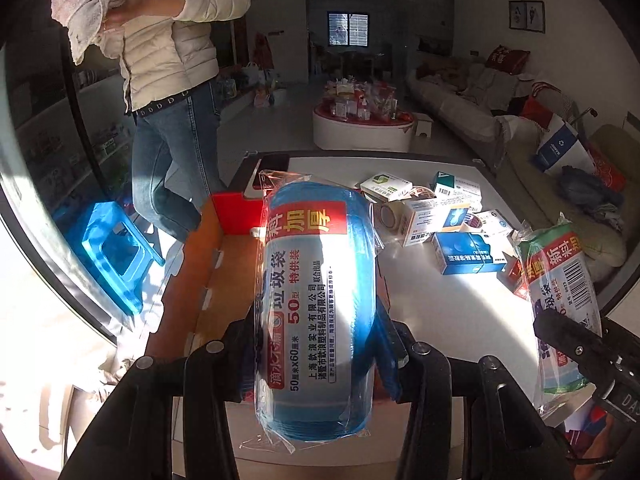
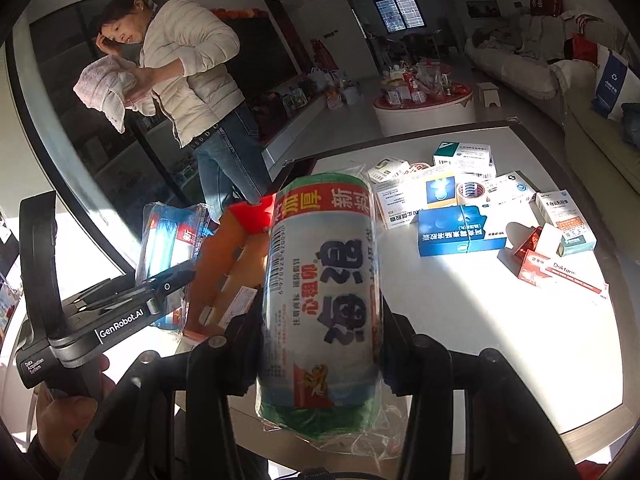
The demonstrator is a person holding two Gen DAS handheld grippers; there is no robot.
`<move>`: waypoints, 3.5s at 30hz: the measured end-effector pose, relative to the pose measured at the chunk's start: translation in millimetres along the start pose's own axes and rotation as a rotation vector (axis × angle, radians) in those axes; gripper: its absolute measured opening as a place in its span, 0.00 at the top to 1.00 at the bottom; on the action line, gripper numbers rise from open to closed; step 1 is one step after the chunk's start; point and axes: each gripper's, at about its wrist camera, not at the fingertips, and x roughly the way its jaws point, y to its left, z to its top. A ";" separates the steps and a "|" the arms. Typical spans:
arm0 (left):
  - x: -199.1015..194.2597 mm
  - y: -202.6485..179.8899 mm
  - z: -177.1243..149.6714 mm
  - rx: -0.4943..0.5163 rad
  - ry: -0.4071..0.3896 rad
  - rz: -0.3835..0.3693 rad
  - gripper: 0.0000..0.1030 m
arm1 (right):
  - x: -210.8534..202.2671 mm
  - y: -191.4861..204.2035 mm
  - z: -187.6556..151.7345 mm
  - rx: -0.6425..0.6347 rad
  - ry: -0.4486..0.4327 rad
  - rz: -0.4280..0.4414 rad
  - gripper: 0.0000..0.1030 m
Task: Organize objects
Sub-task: 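Carry both trash-bag rolls with both tools over the red cardboard tray, then lower both trash-bag rolls into the tray and open both tools, then withdraw both tools from the tray back over the medicine boxes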
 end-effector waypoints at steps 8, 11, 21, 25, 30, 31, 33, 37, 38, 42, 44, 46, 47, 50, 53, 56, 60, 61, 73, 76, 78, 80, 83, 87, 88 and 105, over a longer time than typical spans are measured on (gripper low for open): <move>2.6 41.9 0.9 -0.069 0.003 0.041 0.50 | 20.2 49.9 10.9 -0.111 0.009 0.043 0.55; 7.5 56.0 -2.7 -0.101 0.016 0.057 0.50 | 36.2 61.9 10.5 -0.122 0.047 0.059 0.55; 22.1 74.1 -5.6 -0.100 0.028 0.131 0.49 | 67.9 89.0 15.0 -0.173 0.079 0.061 0.55; 30.6 80.3 -7.4 -0.112 0.043 0.122 0.49 | 79.7 97.5 14.2 -0.205 0.093 0.053 0.55; 44.5 92.5 -4.6 -0.145 0.068 0.085 0.49 | 101.5 105.7 13.4 -0.234 0.126 0.035 0.55; 48.3 96.4 -3.9 -0.157 0.076 0.078 0.49 | 107.4 105.5 13.5 -0.234 0.136 0.028 0.55; 55.1 103.9 -4.0 -0.173 0.089 0.080 0.50 | 118.3 104.1 14.0 -0.226 0.155 0.024 0.55; 67.3 107.2 -3.8 -0.177 0.109 0.080 0.50 | 133.7 103.6 12.9 -0.230 0.177 0.009 0.55; 69.3 107.4 -3.5 -0.176 0.111 0.080 0.50 | 136.5 103.0 13.4 -0.231 0.180 0.008 0.55; 77.7 108.0 0.1 -0.165 0.113 0.079 0.49 | 149.0 104.9 16.6 -0.242 0.190 -0.001 0.55; 83.9 108.7 4.4 -0.159 0.112 0.083 0.49 | 157.8 107.3 19.4 -0.253 0.192 -0.011 0.55; 91.1 109.2 7.4 -0.158 0.120 0.083 0.50 | 167.1 106.8 22.5 -0.254 0.199 -0.020 0.55; 95.6 108.6 8.3 -0.155 0.126 0.086 0.50 | 170.1 106.6 23.3 -0.252 0.202 -0.025 0.55; 103.9 108.8 8.8 -0.151 0.139 0.088 0.50 | 179.9 102.7 25.7 -0.241 0.214 -0.037 0.55; 110.3 109.0 8.3 -0.152 0.152 0.085 0.49 | 186.8 101.2 27.2 -0.243 0.223 -0.047 0.55; 116.6 109.4 9.2 -0.154 0.163 0.082 0.49 | 193.6 100.7 28.6 -0.246 0.232 -0.056 0.55; 123.8 110.7 11.4 -0.153 0.169 0.083 0.49 | 201.6 101.6 30.7 -0.248 0.240 -0.066 0.55; 126.7 111.3 12.6 -0.154 0.175 0.083 0.49 | 203.4 101.9 30.7 -0.250 0.243 -0.069 0.55; 147.8 107.3 8.7 -0.124 0.233 0.102 0.28 | 232.9 90.9 25.8 -0.226 0.318 -0.126 0.52; 139.8 107.6 10.9 -0.127 0.203 0.119 0.16 | 228.4 88.9 25.7 -0.216 0.301 -0.128 0.46; 136.4 107.8 11.4 -0.133 0.200 0.111 0.16 | 223.5 87.4 25.8 -0.209 0.292 -0.120 0.46; 133.1 105.0 10.3 -0.126 0.199 0.112 0.16 | 215.3 85.0 25.4 -0.194 0.276 -0.115 0.46; 126.3 98.7 8.2 -0.115 0.197 0.102 0.16 | 196.2 80.6 24.1 -0.172 0.246 -0.103 0.46; 111.6 84.9 7.4 -0.105 0.181 0.079 0.16 | 164.1 72.7 22.7 -0.142 0.197 -0.094 0.44; 107.4 80.2 7.1 -0.101 0.177 0.069 0.16 | 155.7 68.4 21.9 -0.130 0.187 -0.093 0.43; 58.3 -14.7 10.3 0.068 0.128 0.000 0.14 | 50.2 -14.9 1.4 0.062 0.064 -0.157 0.32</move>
